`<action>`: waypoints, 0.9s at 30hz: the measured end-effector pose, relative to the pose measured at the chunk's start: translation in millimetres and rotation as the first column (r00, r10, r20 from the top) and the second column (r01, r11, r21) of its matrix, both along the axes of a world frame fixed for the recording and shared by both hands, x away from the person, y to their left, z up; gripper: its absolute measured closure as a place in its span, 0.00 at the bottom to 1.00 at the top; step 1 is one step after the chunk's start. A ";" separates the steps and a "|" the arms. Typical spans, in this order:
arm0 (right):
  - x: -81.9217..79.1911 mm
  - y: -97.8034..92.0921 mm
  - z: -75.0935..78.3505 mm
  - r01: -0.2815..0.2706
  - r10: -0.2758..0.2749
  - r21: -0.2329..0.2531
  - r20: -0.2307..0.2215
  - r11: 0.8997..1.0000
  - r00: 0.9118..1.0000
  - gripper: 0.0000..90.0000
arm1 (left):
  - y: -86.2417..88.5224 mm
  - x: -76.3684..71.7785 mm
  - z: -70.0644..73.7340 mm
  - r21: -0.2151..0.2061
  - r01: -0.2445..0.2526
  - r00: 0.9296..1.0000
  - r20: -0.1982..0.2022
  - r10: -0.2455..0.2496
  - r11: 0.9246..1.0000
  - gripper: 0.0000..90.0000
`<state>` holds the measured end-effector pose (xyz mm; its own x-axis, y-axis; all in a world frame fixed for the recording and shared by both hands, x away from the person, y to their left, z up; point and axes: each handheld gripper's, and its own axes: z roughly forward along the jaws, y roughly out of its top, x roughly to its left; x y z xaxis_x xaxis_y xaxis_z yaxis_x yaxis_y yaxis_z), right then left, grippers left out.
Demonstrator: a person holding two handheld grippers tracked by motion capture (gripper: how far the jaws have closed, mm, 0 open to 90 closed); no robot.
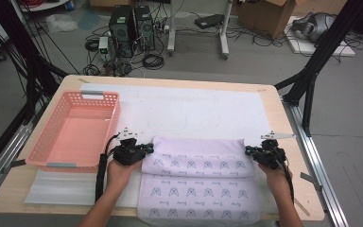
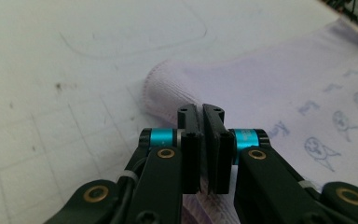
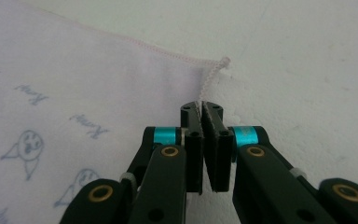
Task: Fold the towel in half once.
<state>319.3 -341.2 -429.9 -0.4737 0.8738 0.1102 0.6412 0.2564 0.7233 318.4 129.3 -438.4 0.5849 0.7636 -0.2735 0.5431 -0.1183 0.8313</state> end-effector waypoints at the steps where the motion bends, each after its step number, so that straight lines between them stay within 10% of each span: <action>1: -2.0 -0.8 1.7 0.000 0.000 0.008 0.009 1.000 1.000 0.97 | 0.9 -2.2 2.6 -0.012 -0.002 1.000 0.014 0.002 1.000 0.95; 14: -43.3 -7.0 27.6 -0.041 0.030 0.088 0.122 0.995 0.992 0.97 | 12.4 -51.0 20.0 -0.076 0.053 0.992 0.118 -0.044 0.996 0.93; 20: -78.3 -9.3 27.9 -0.061 0.046 0.105 0.144 0.993 0.989 0.97 | 17.6 -81.3 16.6 -0.087 0.074 0.993 0.093 -0.066 0.993 0.93; 27: -104.1 -12.8 8.1 -0.056 0.051 0.085 0.059 0.995 0.997 0.97 | 20.5 -101.8 -3.1 -0.058 0.098 0.995 -0.003 -0.098 0.993 0.90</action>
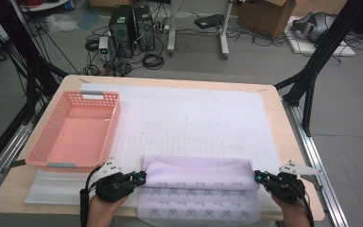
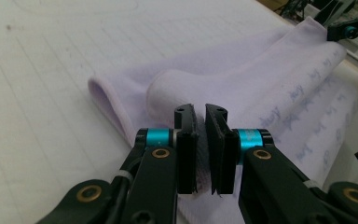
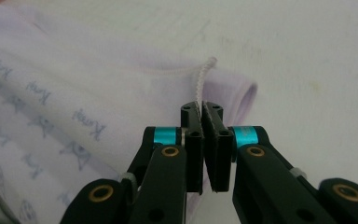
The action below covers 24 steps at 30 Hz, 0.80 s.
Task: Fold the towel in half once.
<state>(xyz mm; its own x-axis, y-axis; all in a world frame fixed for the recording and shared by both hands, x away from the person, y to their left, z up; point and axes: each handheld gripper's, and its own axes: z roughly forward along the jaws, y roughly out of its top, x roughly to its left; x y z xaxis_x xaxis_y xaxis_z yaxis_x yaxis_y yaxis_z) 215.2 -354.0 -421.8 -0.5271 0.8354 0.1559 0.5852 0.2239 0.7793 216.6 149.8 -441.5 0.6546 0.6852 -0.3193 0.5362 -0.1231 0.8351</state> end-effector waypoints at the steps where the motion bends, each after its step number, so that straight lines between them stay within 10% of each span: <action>1: -0.5 -0.1 -3.8 0.002 -0.002 -0.008 -0.014 1.000 1.000 0.96 | -0.2 1.2 -2.1 0.008 0.004 1.000 -0.018 -0.004 1.000 0.87; 6: 3.9 0.3 -8.8 0.039 -0.039 -0.004 -0.030 0.999 0.999 0.69 | -0.6 14.9 -2.7 0.016 -0.048 0.999 -0.017 0.048 0.999 0.55; 13: 29.7 12.5 -16.4 0.076 -0.079 -0.056 -0.046 0.996 0.996 0.53 | -9.8 48.7 -10.1 0.035 -0.071 0.991 -0.108 0.074 0.997 0.42; 24: 33.9 13.9 -25.0 0.032 -0.035 -0.048 -0.056 0.998 0.998 0.86 | -0.8 49.3 0.0 -0.041 -0.063 0.994 -0.087 0.059 0.997 0.39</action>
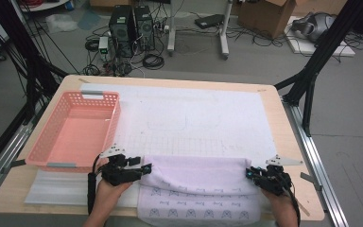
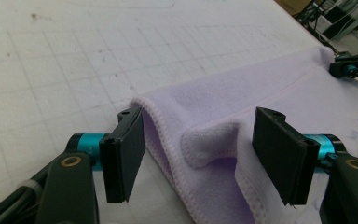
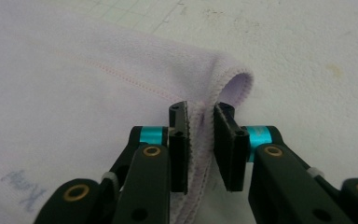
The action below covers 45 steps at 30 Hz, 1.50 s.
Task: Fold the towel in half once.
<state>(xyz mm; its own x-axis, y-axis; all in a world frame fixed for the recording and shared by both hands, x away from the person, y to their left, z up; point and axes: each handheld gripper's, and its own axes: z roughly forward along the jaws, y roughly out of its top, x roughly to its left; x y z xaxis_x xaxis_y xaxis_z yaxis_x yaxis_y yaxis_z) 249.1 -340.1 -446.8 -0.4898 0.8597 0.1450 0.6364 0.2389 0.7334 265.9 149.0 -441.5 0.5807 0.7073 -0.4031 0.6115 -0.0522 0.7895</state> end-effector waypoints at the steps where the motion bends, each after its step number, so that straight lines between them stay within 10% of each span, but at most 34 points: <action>1: -0.1 0.4 0.3 0.002 -0.002 -0.001 0.000 1.000 1.000 0.86 | -0.4 -0.2 1.2 -0.003 0.005 1.000 -0.002 -0.005 1.000 0.39; 10: -1.7 3.6 0.7 0.009 -0.009 -0.032 0.009 0.999 1.000 0.77 | -14.6 -1.5 -9.6 0.093 0.018 0.999 -0.047 -0.013 0.995 0.38; 17: -1.4 4.4 1.2 -0.018 0.018 -0.028 0.003 0.999 1.000 0.87 | -16.5 -8.1 -12.2 0.202 -0.001 0.999 0.041 -0.008 0.979 0.66; 23: -0.2 -2.1 -1.6 -0.017 0.018 0.048 -0.013 0.999 1.000 0.94 | -13.4 -6.0 -14.1 0.123 0.015 1.000 -0.027 -0.012 0.992 0.91; 30: 1.0 -7.7 3.4 -0.013 0.009 0.103 0.039 0.995 0.999 0.95 | -13.1 1.7 2.5 0.081 -0.003 0.999 0.053 -0.001 0.997 0.93; 45: 58.7 -13.9 26.2 0.029 -0.038 0.112 0.084 0.993 0.996 0.95 | -21.8 77.7 29.1 0.076 -0.072 0.996 0.054 0.068 0.994 0.93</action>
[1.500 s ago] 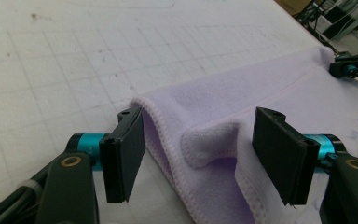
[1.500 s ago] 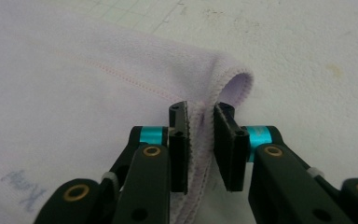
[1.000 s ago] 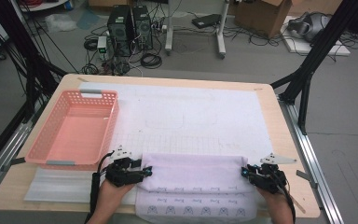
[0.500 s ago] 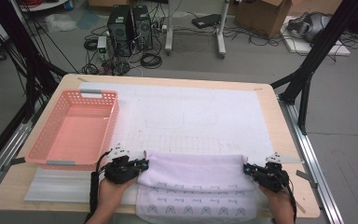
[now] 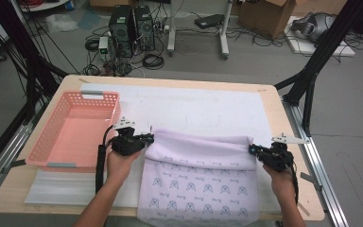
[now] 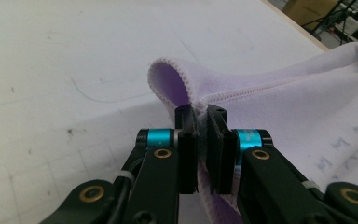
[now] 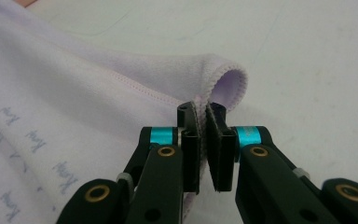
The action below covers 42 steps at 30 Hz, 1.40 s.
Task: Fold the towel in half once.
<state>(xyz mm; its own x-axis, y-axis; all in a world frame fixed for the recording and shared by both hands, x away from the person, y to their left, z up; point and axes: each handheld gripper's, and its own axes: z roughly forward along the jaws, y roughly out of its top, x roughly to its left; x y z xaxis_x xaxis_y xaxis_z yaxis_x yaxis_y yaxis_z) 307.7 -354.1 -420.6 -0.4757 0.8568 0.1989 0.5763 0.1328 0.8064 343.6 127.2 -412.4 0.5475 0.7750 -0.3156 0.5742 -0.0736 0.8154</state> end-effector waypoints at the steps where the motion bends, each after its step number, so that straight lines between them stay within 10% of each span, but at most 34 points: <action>1: 4.7 0.2 1.3 0.003 -0.003 -0.003 0.002 1.000 1.000 0.95 | -0.5 4.5 0.7 -0.004 -0.011 1.000 0.000 0.011 1.000 0.93; 21: 95.7 10.0 2.4 0.066 -0.068 -0.065 -0.024 0.996 0.997 0.95 | -5.7 72.9 -6.6 0.011 -0.098 0.995 -0.007 0.098 0.995 0.92; 29: 92.9 4.7 2.1 0.101 -0.103 -0.033 -0.042 0.994 0.994 0.63 | -3.3 60.7 -4.9 -0.040 -0.070 0.997 0.026 0.071 0.997 0.68; 36: 78.9 1.6 7.5 0.090 -0.090 -0.013 -0.005 0.996 0.996 0.63 | -3.7 53.0 -20.4 0.006 -0.027 0.998 -0.051 0.027 1.000 0.69; 42: 78.4 7.2 4.5 0.051 -0.052 -0.018 -0.059 0.999 0.997 0.61 | -15.5 51.2 -28.0 0.076 0.018 0.997 -0.070 -0.013 0.997 0.82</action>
